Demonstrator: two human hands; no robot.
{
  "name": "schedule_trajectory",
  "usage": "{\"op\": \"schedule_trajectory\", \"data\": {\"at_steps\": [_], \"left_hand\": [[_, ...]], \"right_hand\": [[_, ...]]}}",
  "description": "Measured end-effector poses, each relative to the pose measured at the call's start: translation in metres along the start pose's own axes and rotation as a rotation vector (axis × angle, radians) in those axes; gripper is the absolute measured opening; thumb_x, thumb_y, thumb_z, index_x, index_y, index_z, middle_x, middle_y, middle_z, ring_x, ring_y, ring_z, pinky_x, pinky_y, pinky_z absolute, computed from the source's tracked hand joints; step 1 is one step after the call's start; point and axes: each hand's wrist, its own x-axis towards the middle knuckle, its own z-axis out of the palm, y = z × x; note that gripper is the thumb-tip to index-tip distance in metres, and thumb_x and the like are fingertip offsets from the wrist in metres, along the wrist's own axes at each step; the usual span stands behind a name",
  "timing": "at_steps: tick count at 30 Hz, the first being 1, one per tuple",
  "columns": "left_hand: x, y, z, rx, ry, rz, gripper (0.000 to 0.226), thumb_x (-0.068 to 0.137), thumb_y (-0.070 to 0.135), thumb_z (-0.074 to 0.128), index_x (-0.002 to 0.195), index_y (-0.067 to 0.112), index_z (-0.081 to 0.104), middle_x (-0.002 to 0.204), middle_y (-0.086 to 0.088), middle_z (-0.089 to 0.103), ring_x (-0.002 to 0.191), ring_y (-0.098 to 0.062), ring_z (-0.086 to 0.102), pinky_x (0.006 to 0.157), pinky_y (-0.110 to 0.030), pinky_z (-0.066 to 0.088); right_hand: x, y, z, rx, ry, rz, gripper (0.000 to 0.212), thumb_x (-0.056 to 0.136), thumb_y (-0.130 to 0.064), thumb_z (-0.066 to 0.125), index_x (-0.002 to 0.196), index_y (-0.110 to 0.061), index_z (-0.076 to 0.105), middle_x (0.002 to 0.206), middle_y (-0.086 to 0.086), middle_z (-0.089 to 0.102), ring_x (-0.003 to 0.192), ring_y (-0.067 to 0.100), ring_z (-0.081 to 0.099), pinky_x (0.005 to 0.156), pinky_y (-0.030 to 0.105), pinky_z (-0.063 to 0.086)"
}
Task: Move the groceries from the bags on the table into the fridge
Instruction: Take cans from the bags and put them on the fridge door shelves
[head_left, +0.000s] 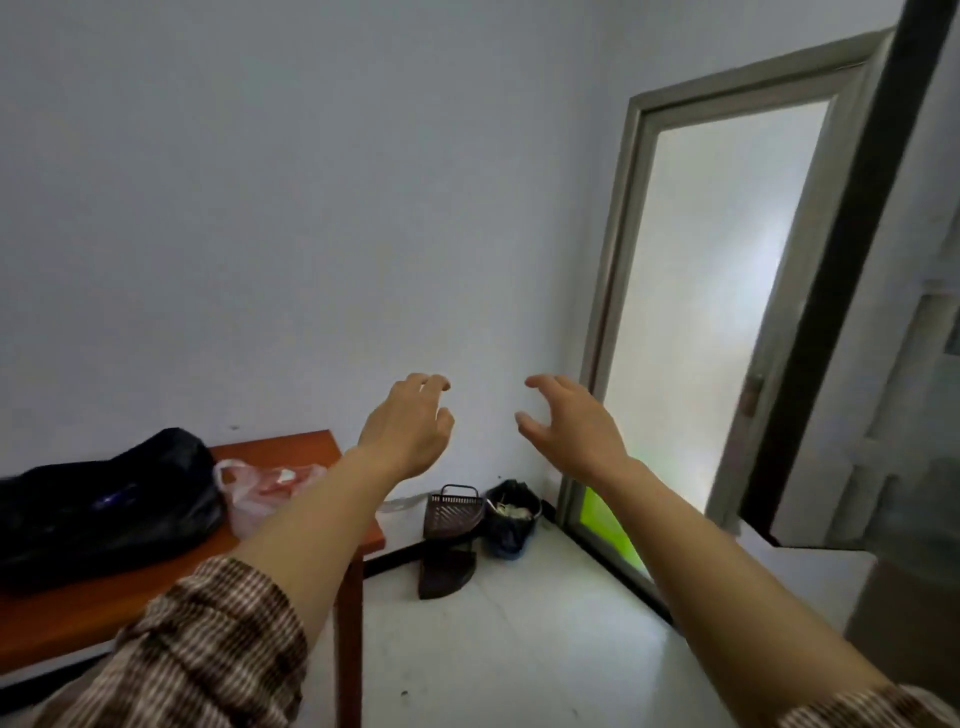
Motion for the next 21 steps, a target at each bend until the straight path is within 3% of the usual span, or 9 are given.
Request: {"op": "schedule_trajectory", "data": {"at_steps": [10,17,21], "left_hand": [[-0.013,-0.233,-0.030,0.080,-0.056,-0.242,0.042,0.098,0.025,0.037,0.139,0.017,0.039,0.146,-0.006,0.036,0.130,-0.024,0.038,0.101,-0.040,0.038],[0.000,-0.372,-0.016,0.094,-0.041,-0.367,0.042,0.098,0.025,0.041,0.138,0.015,0.041,0.144,-0.006,0.039,0.131,-0.023,0.038,0.104,-0.040,0.039],[0.014,-0.457,0.002,0.118,-0.078,-0.463,0.041,0.099,0.027,0.041,0.138,0.016,0.040,0.145,-0.005,0.038,0.131,-0.023,0.038,0.098,-0.039,0.042]], "right_hand": [[0.078,-0.158,0.189,0.105,-0.218,-0.102,0.052,0.094,-0.040,0.054,0.140,-0.020,0.041,0.139,0.003,0.049,0.126,0.021,0.046,0.097,0.036,0.044],[0.143,-0.231,0.322,0.173,-0.332,-0.202,0.054,0.093,-0.038,0.056,0.141,-0.019,0.041,0.140,0.004,0.048,0.126,0.022,0.046,0.099,0.037,0.043],[0.182,-0.263,0.401,0.196,-0.397,-0.273,0.050,0.092,-0.037,0.056,0.138,-0.021,0.043,0.139,0.002,0.050,0.126,0.023,0.046,0.099,0.037,0.046]]}}
